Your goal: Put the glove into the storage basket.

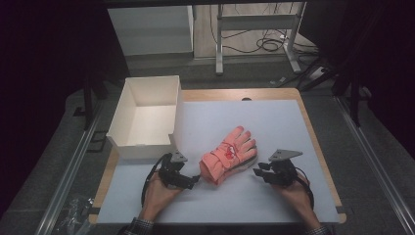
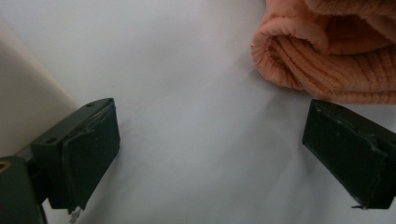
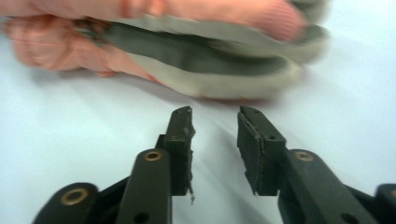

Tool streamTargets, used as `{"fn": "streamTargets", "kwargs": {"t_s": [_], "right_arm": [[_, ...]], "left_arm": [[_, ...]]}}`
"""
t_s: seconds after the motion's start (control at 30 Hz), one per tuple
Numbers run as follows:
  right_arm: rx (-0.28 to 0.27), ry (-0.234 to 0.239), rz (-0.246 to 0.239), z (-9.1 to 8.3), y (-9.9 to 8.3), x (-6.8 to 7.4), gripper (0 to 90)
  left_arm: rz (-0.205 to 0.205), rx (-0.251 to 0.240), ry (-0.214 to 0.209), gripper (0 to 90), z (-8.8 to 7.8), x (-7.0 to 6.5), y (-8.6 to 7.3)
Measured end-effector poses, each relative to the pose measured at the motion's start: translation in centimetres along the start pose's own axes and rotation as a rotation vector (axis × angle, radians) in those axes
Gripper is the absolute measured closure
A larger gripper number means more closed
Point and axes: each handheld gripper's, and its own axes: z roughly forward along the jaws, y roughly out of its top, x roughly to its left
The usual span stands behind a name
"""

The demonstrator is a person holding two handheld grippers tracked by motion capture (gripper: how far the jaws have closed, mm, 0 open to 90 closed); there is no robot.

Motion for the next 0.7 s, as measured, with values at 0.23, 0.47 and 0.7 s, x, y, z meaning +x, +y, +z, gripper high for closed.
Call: {"fn": "streamTargets", "kwargs": {"t_s": [0.23, 0.47, 0.7], "right_arm": [[0.000, -0.102, 0.037, -1.1, -1.3, -2.1, 49.4], [0.017, -0.205, 0.029, -1.6, -2.0, -3.4, 35.2], [0.009, -0.192, 0.049, -1.4, -2.2, -3.8, 27.1]], "left_arm": [[0.006, -0.016, -0.046, 3.4, -2.0, 0.1, 0.8], [0.025, 0.007, -0.090, 1.2, -3.1, -0.2, 1.9], [0.053, 0.005, -0.124, 0.0, -4.1, -0.9, 4.1]]}}
